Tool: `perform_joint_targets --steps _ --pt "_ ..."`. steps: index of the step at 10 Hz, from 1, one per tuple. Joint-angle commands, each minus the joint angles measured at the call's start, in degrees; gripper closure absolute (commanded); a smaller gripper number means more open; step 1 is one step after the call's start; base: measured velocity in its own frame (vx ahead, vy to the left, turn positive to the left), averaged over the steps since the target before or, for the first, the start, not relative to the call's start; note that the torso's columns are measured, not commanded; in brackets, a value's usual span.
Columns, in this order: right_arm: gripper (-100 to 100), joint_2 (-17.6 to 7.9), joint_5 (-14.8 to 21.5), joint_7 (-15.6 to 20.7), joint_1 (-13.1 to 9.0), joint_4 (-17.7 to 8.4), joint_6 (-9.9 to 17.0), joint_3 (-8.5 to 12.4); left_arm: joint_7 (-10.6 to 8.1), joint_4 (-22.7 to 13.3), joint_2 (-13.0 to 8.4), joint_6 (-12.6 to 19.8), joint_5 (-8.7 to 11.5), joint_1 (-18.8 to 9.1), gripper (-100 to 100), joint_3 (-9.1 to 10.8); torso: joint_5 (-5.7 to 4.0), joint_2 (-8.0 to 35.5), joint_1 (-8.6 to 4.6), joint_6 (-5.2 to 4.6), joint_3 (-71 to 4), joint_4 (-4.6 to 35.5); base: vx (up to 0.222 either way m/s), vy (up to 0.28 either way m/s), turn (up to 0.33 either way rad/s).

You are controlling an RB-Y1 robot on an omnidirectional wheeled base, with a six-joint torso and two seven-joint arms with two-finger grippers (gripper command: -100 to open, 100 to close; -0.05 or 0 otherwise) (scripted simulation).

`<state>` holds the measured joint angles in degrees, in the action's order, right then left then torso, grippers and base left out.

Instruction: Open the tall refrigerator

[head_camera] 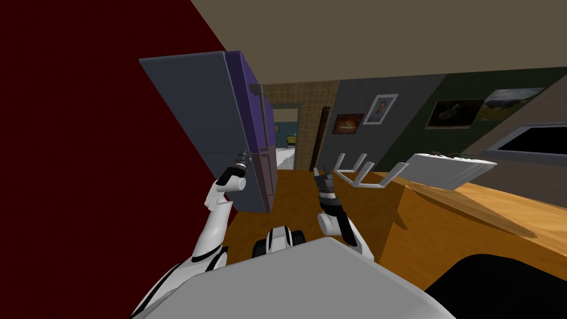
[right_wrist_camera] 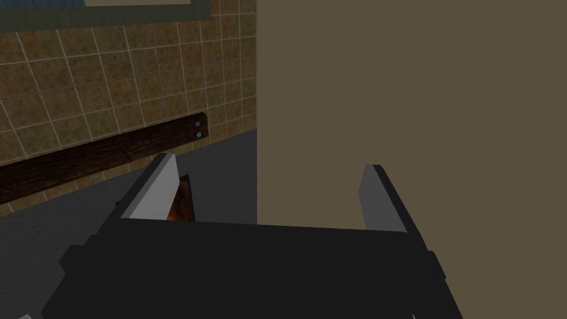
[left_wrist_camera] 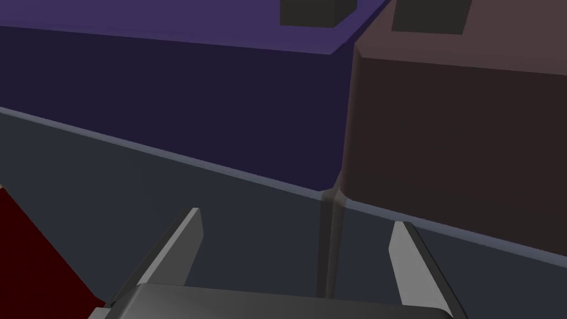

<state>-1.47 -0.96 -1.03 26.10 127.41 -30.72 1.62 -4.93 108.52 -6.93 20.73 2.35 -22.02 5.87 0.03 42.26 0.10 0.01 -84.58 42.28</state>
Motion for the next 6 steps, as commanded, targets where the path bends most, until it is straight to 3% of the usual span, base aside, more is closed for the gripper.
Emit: perform_joint_targets --steps 1,6 --pt "0 0.00 0.00 0.00 0.00 0.00 0.00 0.00 -0.16 -2.97 0.33 4.82 0.21 -4.47 -100 0.27 -0.03 0.00 -0.12 -0.01 0.00 0.00 0.024 -0.142 0.051" --pt "0 0.00 0.00 0.00 -0.01 0.00 0.00 0.00 -0.42 -6.79 0.24 11.99 0.66 -11.46 -100 0.69 -0.21 -0.50 -0.30 -0.33 -0.37 0.13 -0.019 -0.108 0.057"
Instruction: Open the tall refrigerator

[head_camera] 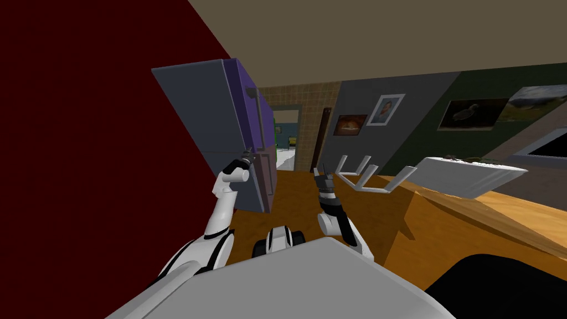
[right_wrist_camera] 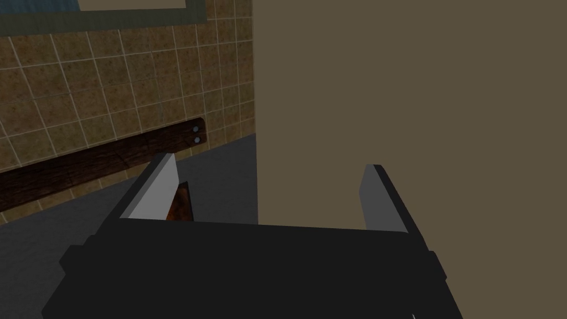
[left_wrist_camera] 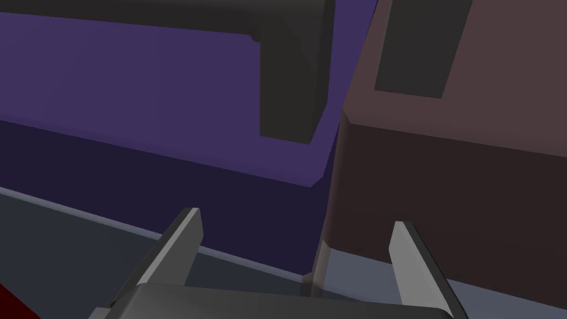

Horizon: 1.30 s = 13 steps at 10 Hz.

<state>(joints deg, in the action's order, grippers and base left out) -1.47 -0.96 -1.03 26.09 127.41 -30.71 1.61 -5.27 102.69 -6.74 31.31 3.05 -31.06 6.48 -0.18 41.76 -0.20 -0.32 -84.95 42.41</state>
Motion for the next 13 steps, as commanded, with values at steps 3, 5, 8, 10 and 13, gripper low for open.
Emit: perform_joint_targets --steps 3,5,8,10,13 --pt "0 0.00 0.00 0.00 0.00 0.00 0.00 0.00 -0.17 -1.96 -0.14 3.48 0.10 -4.42 -100 0.20 -0.11 -0.27 -0.18 -0.19 -0.20 0.07 -0.002 -0.065 0.029" --pt "0 -0.01 0.00 0.00 0.00 0.00 0.00 0.01 -0.16 -2.06 0.02 4.91 -0.03 -3.57 -100 0.21 -0.16 -0.33 -0.23 -0.27 -0.25 0.15 -0.008 -0.023 0.031" --pt "0 -0.01 0.00 0.00 0.01 0.00 0.00 0.01 -0.37 -1.92 -0.09 6.48 0.06 -3.37 100 0.62 0.07 -0.41 0.05 -0.09 -0.29 -0.28 0.023 0.013 0.050" --pt "0 0.01 0.00 0.00 0.02 0.00 0.00 0.00 -0.51 -1.96 0.00 6.77 -1.02 -3.11 100 1.58 -0.17 0.05 -0.66 0.00 0.04 0.06 -0.002 -0.211 0.125" --pt "0 0.03 0.00 0.00 0.01 0.01 0.00 -0.02 -0.83 -1.77 0.13 6.97 -3.17 -3.28 100 3.52 -0.41 -0.13 -0.82 -0.43 -0.14 0.16 0.018 -0.306 0.103"
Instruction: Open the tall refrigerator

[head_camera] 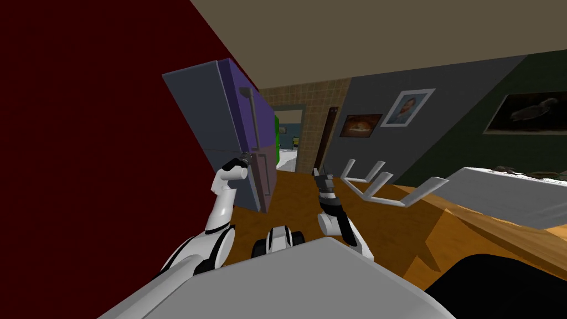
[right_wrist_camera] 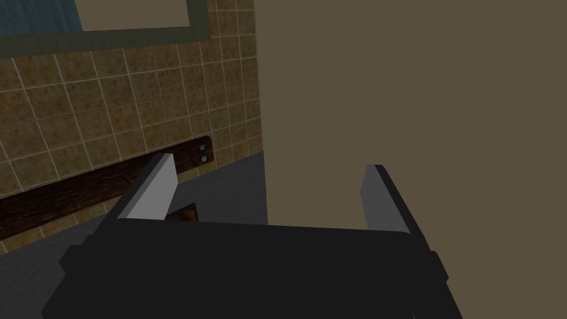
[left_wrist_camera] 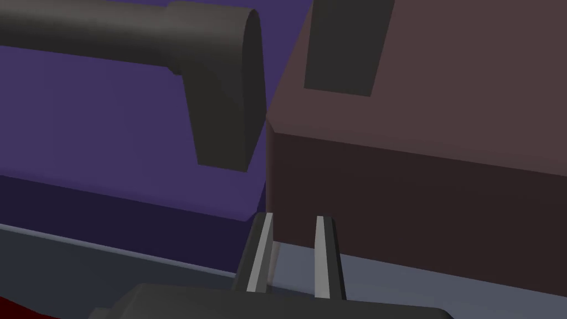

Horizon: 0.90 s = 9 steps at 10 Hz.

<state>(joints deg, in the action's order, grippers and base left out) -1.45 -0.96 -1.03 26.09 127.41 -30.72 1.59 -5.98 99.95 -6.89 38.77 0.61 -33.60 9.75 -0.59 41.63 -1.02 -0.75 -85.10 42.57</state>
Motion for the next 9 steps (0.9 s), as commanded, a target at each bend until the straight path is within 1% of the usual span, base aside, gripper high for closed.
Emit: perform_joint_targets --steps 1,2,3,4,5,6,7,8,9 --pt "0 0.00 0.00 0.00 -0.01 0.00 0.00 0.00 -0.29 1.06 0.35 -0.39 -1.80 -0.83 100 1.22 0.02 0.01 0.15 -0.14 0.00 0.03 0.001 -0.336 0.050" --pt "0 0.00 0.00 0.00 0.00 0.00 0.00 0.00 -0.29 1.06 0.35 -0.39 -1.80 -0.83 100 1.22 0.02 -0.08 0.14 -0.03 -0.05 0.06 0.000 -0.283 0.063" --pt "0 -0.01 0.00 0.00 0.00 0.00 0.00 0.01 -0.45 1.15 0.41 -0.29 -2.88 -0.91 100 2.19 0.03 -0.13 0.35 -0.10 -0.09 0.09 0.002 -0.309 0.074" --pt "0 0.00 0.00 0.00 0.00 0.00 0.00 0.00 -0.61 1.24 0.48 -0.20 -3.95 -1.00 100 3.16 0.03 -0.21 0.30 -0.02 -0.15 0.12 0.028 -0.357 0.135" --pt "0 0.00 0.00 0.00 0.01 0.00 0.00 0.00 -0.61 1.24 0.48 -0.20 -3.95 -1.00 100 3.16 -0.02 -0.22 0.22 0.01 -0.15 0.16 0.035 -0.307 0.073" --pt "0 -0.01 0.00 0.00 0.00 0.00 0.00 0.00 -0.61 1.24 0.48 -0.20 -3.95 -1.00 100 3.16 0.01 -0.21 0.34 -0.12 -0.14 0.09 -0.010 -0.168 0.021" --pt "0 -0.02 0.00 0.00 -0.01 0.00 0.00 0.02 -0.78 1.33 0.54 -0.10 -5.02 -1.09 100 4.13 0.02 -0.28 0.68 -0.23 -0.24 0.19 -0.015 -0.235 0.028" --pt "0 -0.01 0.00 0.00 0.00 0.00 0.00 0.01 -0.94 1.43 0.60 -0.01 -6.09 -1.17 100 5.10 -0.01 -0.28 0.35 -0.05 -0.22 0.19 0.041 -0.348 0.120" --pt "0 0.00 0.00 0.00 0.01 0.00 0.00 0.00 -0.94 1.43 0.60 -0.01 -6.09 -1.17 100 5.10 -0.08 -0.20 0.02 0.07 -0.12 0.14 0.012 -0.324 0.101"
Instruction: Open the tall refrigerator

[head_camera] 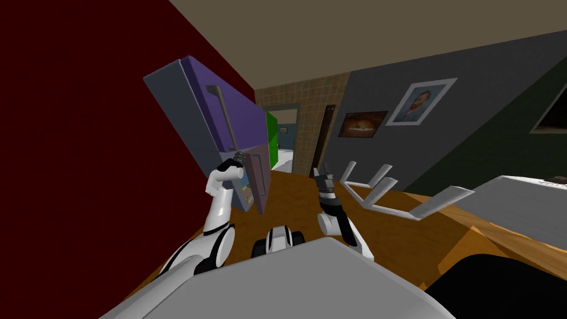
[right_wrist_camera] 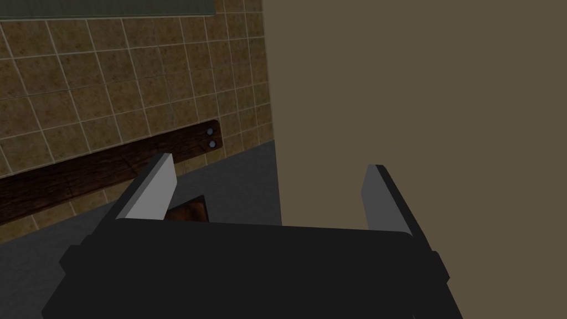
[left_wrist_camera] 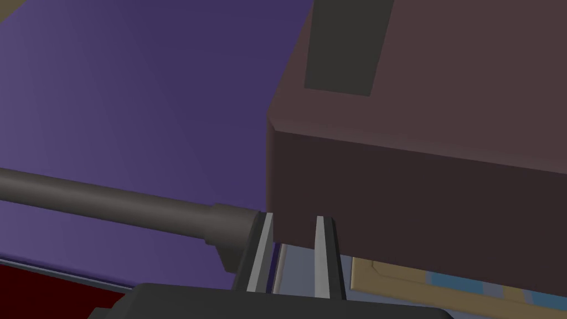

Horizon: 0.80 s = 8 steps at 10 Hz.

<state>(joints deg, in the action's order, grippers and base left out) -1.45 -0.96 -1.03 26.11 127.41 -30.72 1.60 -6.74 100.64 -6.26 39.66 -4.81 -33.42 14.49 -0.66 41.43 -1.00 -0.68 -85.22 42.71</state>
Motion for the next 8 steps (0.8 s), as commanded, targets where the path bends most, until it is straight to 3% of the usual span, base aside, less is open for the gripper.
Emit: perform_joint_targets --steps 1,3,4,5,8 --pt "0 0.00 0.00 0.00 -0.01 0.00 0.00 0.00 -0.33 0.83 0.04 -0.80 -1.75 -1.43 100 1.32 0.01 0.14 0.12 -0.17 0.07 -0.04 -0.017 -0.316 0.065" --pt "0 0.00 0.00 0.00 -0.01 0.00 0.00 -0.01 -0.49 0.92 0.11 -0.70 -2.82 -1.52 100 2.28 0.07 0.28 0.27 0.08 0.20 0.03 0.018 -0.349 0.087" --pt "0 0.00 0.00 0.00 -0.01 0.00 0.00 0.00 -0.50 -0.24 0.26 -0.31 -2.73 -0.52 100 2.42 0.13 0.44 0.47 0.05 0.29 0.02 -0.023 -0.136 0.024" --pt "0 -0.02 0.00 0.00 -0.02 0.00 0.00 0.01 -0.67 0.70 0.60 0.14 -4.04 -0.09 100 3.39 0.44 0.59 1.22 0.34 0.42 -0.11 0.068 -0.206 0.030" --pt "0 -0.01 0.00 0.00 0.00 0.00 0.00 0.01 -0.94 2.76 0.92 0.77 -6.53 0.24 100 5.34 0.39 0.39 0.70 0.30 0.30 -0.30 0.092 -0.320 0.069"
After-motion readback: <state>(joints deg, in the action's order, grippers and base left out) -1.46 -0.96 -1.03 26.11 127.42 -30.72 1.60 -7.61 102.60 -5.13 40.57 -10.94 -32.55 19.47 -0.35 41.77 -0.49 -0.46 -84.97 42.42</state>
